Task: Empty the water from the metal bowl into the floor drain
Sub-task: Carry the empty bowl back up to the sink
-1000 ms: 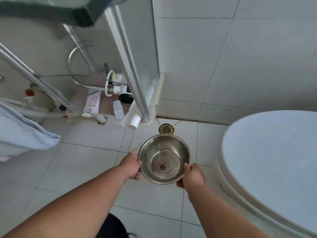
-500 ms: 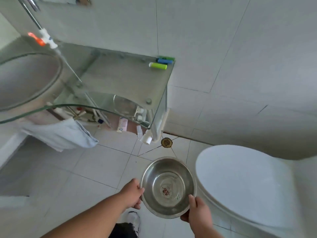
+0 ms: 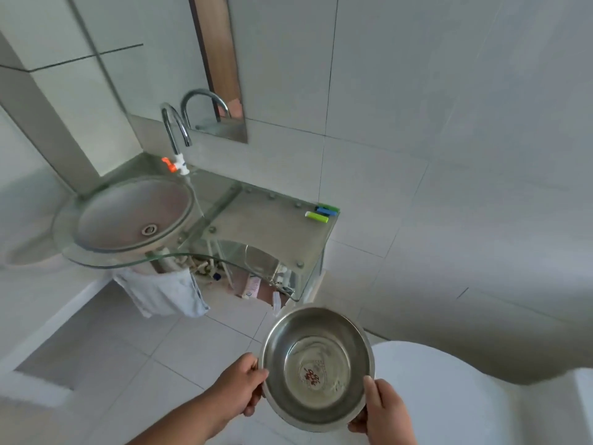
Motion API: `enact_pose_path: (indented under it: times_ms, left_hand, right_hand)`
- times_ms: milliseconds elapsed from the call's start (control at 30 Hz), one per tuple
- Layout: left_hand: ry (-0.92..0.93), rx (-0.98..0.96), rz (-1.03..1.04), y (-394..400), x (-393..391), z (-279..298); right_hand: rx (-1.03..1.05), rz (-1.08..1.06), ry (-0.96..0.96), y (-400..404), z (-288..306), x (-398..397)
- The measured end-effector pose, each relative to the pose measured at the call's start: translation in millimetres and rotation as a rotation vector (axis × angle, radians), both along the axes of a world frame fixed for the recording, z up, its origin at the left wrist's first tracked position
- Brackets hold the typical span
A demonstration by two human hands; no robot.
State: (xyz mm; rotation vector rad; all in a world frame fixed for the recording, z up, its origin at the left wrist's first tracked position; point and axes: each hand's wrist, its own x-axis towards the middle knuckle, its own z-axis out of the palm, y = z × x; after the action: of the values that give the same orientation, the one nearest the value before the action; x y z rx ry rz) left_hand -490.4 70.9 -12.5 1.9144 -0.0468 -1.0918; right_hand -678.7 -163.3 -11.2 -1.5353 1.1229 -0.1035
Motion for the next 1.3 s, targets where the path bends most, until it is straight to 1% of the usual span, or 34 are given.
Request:
enact_pose_path:
  times_ms: [300,567,700,867,1000,1067,1233,1300]
  left_hand:
    - [-0.064,-0.113,0.189,3,34,43]
    - [-0.110,-0.185,0.305,-5,115,63]
    - [-0.123,-0.196,0.317,-9,188,54]
    - [-0.095,-0.224,0.345,-14,302,28]
    - [-0.093,-0.219,0.372,-16,396,18]
    - [-0.121,-0.210,0.386,-16,439,17]
    - [-0.168,-0.143,0.419,-14,517,13]
    - [-0.173,-0.128,0.470,-14,538,12]
  right_hand:
    - [0.060,-0.008,-0.135,-8,36,65]
    - [0.074,0.032,-0.147,-16,70,165]
    - [0.062,0.049,-0.116,-21,66,241]
    - [0.034,0.051,-0.078,-29,52,351]
    - [0.056,0.039,-0.053,-29,42,441]
    - [0.081,0.046,-0.053,-28,37,483]
    - [0.123,0.099,-0.051,-28,40,566]
    - [0.127,0.131,-0.047,-27,44,594]
